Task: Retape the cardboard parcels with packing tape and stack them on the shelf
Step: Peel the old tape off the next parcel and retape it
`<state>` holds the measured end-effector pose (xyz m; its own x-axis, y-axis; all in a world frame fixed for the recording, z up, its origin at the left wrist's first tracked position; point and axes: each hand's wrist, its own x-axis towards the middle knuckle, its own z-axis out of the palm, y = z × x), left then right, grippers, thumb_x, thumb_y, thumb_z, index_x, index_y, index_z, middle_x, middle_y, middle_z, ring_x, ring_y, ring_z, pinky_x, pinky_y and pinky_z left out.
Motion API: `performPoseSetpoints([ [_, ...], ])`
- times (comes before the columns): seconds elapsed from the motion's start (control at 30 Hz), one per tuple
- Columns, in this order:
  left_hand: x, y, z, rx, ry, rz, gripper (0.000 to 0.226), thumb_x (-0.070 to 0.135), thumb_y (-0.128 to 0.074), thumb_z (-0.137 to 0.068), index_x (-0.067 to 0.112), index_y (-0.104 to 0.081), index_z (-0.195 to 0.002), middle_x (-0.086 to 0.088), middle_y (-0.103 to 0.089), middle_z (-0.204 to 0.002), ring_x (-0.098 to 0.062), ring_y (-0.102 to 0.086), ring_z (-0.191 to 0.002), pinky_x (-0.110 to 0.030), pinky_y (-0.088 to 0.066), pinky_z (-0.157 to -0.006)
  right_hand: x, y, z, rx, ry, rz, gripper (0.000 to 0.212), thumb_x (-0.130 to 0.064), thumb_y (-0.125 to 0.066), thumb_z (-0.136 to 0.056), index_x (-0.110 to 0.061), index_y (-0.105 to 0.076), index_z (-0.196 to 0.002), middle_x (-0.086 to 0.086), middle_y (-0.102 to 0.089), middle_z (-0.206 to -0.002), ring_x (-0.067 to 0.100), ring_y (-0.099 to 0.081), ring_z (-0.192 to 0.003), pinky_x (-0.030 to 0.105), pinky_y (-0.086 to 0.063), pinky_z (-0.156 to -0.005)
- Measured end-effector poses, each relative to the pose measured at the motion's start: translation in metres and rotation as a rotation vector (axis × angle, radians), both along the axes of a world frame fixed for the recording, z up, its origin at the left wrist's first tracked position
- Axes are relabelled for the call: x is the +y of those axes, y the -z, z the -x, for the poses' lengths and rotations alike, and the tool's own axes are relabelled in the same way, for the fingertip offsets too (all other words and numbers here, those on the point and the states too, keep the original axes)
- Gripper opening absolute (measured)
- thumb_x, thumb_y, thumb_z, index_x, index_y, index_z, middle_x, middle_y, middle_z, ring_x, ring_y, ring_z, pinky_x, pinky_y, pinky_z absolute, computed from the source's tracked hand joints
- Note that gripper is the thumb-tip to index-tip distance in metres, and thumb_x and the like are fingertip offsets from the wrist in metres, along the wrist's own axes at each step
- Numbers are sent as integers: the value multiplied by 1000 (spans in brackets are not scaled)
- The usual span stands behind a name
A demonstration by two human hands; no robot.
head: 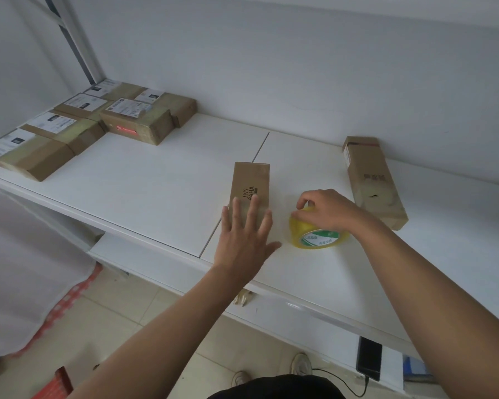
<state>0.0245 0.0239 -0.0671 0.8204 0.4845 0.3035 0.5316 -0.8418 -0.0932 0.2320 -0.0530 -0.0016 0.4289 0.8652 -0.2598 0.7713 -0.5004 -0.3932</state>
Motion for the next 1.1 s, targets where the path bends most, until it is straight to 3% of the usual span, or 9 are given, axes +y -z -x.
performPoseSetpoints([
  [0.13, 7, 3, 2, -27, 4, 3, 62, 51, -63, -90, 28, -36, -141, -23, -44, -149, -53, -44, -131, -63, -41, -101, -12, 4, -3, 41, 97, -149, 31, -60, -63, -85, -30, -66, -92, -7, -63, -96, 15, -60, -90, 35, -51, -77],
  [0.27, 13, 3, 9, -131, 22, 18, 48, 49, -46, -95, 25, -50, -136, -23, -46, -147, -53, -46, -129, -62, -45, -99, -33, 13, -3, 327, 96, -241, 43, -60, -76, -75, -34, -61, -105, -12, -63, -97, 3, -61, -85, 20, -46, -64],
  [0.37, 18, 2, 15, -192, 7, 67, 50, 47, -41, -96, 22, -54, -137, -23, -47, -146, -51, -47, -128, -61, -46, -97, -39, 25, 2, 479, 102, -312, 71, -69, -77, -58, -42, -52, -118, -9, -55, -109, 11, -59, -99, 24, -50, -74],
  [0.47, 25, 1, 23, -278, -1, 132, 49, 41, -51, -95, 20, -47, -140, -23, -45, -147, -49, -47, -127, -58, -48, -94, -36, 31, 12, 433, -4, -253, 79, -56, -86, -64, -40, -42, -129, -12, -47, -112, 13, -55, -103, 28, -50, -79],
  [0.6, 33, 1, 36, -398, 18, 254, 51, 43, -49, -97, 18, -50, -141, -19, -45, -149, -44, -47, -131, -54, -50, -93, -25, 18, 20, 398, -70, -290, 74, -41, -85, -75, -35, -39, -132, -17, -43, -109, 13, -54, -99, 26, -47, -74],
  [0.77, 44, 4, 53, -501, 20, 497, 57, 50, -44, -99, 22, -42, -149, -9, -37, -157, -33, -40, -142, -50, -49, -101, -12, -4, 27, 443, -79, -360, 74, -60, -76, -61, -47, -40, -125, -11, -46, -103, 10, -55, -94, 28, -49, -75],
  [0.9, 56, 12, 65, -568, 4, 648, 58, 55, -38, -99, 30, -34, -152, 2, -33, -160, -17, -36, -145, -42, -43, -110, -4, -8, 43, 454, -114, -444, 68, -57, -72, -62, -44, -43, -122, -18, -49, -107, 5, -55, -97, 29, -49, -80],
  [0.97, 61, 17, 70, -632, -23, 772, 58, 56, -38, -98, 32, -33, -152, 4, -37, -158, -13, -36, -144, -43, -38, -115, -1, -5, 50, 460, -110, -478, 65, -52, -73, -65, -42, -44, -122, -19, -52, -111, 6, -57, -101, 28, -51, -81],
  [1.1, 72, 30, 80, -709, -90, 960, 60, 62, -36, -96, 40, -26, -151, 7, -50, -145, -18, -49, -131, -48, -42, -110, 8, 11, 65, 568, -81, -490, 50, -36, -81, -75, -40, -49, -112, -11, -57, -113, 15, -61, -108, 27, -55, -84],
])
